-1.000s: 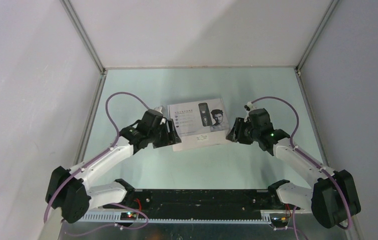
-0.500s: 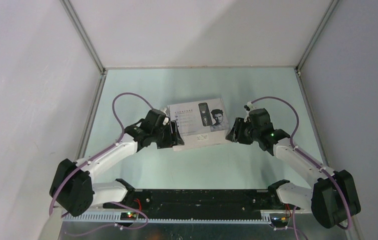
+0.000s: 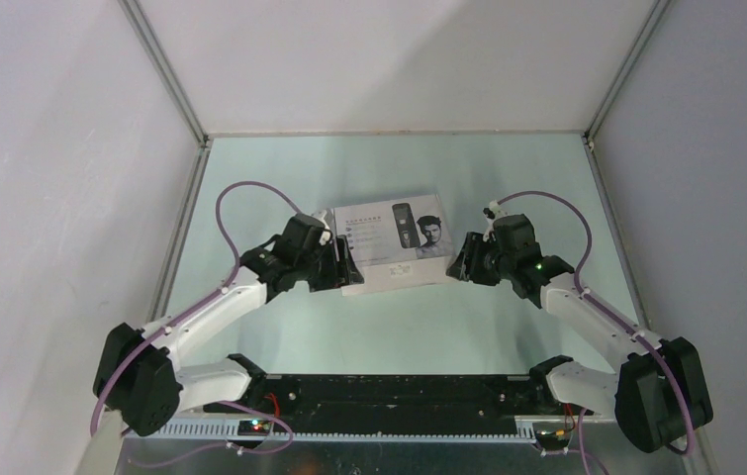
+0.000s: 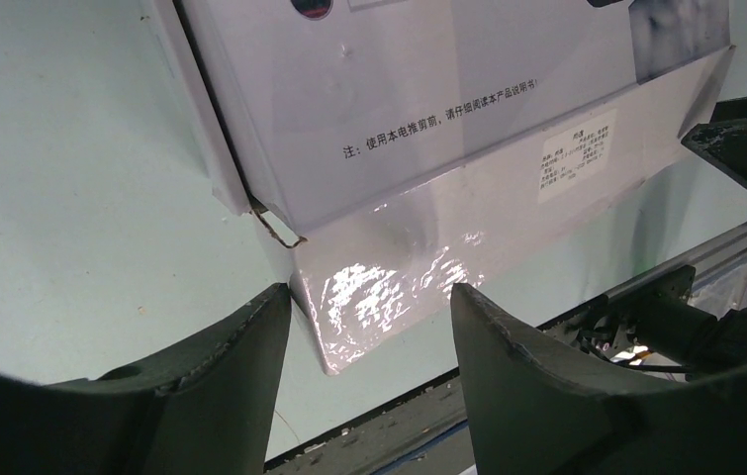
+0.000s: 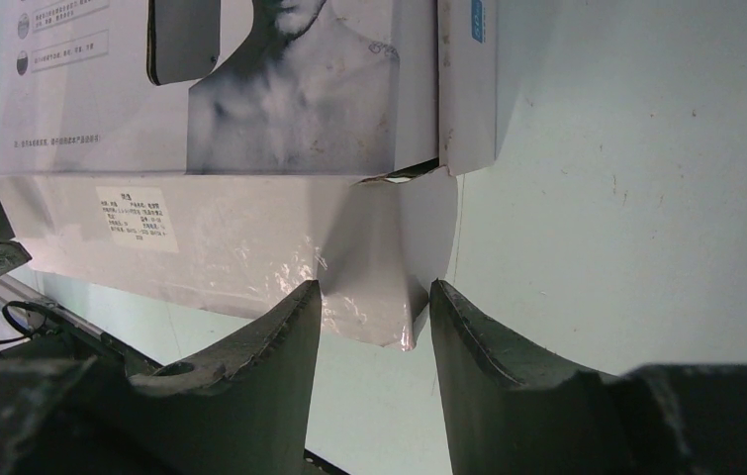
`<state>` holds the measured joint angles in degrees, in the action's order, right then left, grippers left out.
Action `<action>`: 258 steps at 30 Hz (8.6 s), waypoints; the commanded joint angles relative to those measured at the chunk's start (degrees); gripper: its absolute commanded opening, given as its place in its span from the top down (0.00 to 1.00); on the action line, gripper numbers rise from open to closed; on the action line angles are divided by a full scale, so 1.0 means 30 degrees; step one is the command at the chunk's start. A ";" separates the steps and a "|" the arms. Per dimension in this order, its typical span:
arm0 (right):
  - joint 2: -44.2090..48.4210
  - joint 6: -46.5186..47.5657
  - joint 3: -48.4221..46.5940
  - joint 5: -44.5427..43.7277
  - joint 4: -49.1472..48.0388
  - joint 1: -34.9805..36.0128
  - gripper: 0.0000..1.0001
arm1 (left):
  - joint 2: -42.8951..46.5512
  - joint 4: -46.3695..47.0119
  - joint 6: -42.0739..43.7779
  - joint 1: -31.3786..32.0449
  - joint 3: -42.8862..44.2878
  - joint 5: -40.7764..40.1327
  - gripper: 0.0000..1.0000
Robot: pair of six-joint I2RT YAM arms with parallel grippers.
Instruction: Sort the hair-cutting tools
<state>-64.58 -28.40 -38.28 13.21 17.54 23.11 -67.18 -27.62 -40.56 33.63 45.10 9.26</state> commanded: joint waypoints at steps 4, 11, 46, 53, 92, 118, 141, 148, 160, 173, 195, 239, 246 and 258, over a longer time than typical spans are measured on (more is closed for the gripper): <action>0.0195 0.0151 -0.0039 0.0146 -0.0577 -0.0062 0.51 | 0.0186 0.0239 -0.0044 -0.0027 0.0256 -0.0250 0.35; -0.0015 0.0152 -0.0041 0.0137 -0.0680 -0.0058 0.51 | -0.0291 0.0282 0.0070 -0.0034 0.0131 -0.0307 0.35; -0.2133 0.0704 0.1161 -0.0604 -0.2400 -0.0330 0.53 | -0.1396 0.1812 -0.0100 -0.2327 -0.2459 -0.0095 0.47; -0.3412 0.0787 0.1864 -0.0578 -0.3657 -0.0864 0.53 | -0.1396 0.2956 -0.0735 -0.3406 -0.3671 0.0370 0.47; -0.2825 0.1244 0.1903 -0.1140 -0.5354 0.1146 0.54 | -1.0281 0.3834 0.5879 -0.3650 1.1647 -0.2026 0.08; -0.8448 0.3628 0.3018 -0.3371 -1.5082 0.2361 0.53 | -1.9518 0.5839 0.3672 -0.2005 1.5850 0.7512 0.13; -0.8528 0.6024 0.3133 -0.2630 -1.7610 0.5679 0.50 | -1.5538 1.1495 -0.0420 -0.0255 0.8639 0.9769 0.13; -0.7578 0.6094 0.3015 -0.3652 -1.6278 0.5816 0.48 | -1.3300 1.3938 -0.2418 -0.0974 0.5612 0.7339 0.11; -0.4541 0.7423 0.3062 -0.5298 -1.1472 0.7700 0.43 | -1.1361 0.9682 0.1235 -0.4363 0.6833 0.2258 0.02; -0.4344 0.7919 0.3049 -0.5168 -1.0686 1.2075 0.43 | -0.8172 0.7289 0.1589 -0.5331 0.3113 0.0886 0.01; -0.8987 0.7982 0.1391 -0.7119 -1.4351 1.4356 0.47 | -0.6566 1.4084 -0.4715 -0.3424 -0.3314 0.5817 0.01; -0.8337 0.1187 0.0175 -0.8085 -0.7550 0.1264 0.42 | -1.7147 0.8396 0.0278 -0.3870 1.2748 0.5740 0.00; -1.0303 0.1422 -0.1291 -0.6265 -0.9450 0.1984 0.43 | -1.7464 0.9073 -0.0128 -0.3355 1.2285 0.6804 0.00; -0.8170 0.3124 -0.1712 -0.7653 -0.5733 0.2493 0.40 | -1.1305 0.3506 0.2544 -0.6261 1.0870 -0.1027 0.00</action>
<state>-92.86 -21.21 -42.81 -10.13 -5.54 30.17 -113.19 -7.42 -38.30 18.52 77.14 18.41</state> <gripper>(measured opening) 0.596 0.996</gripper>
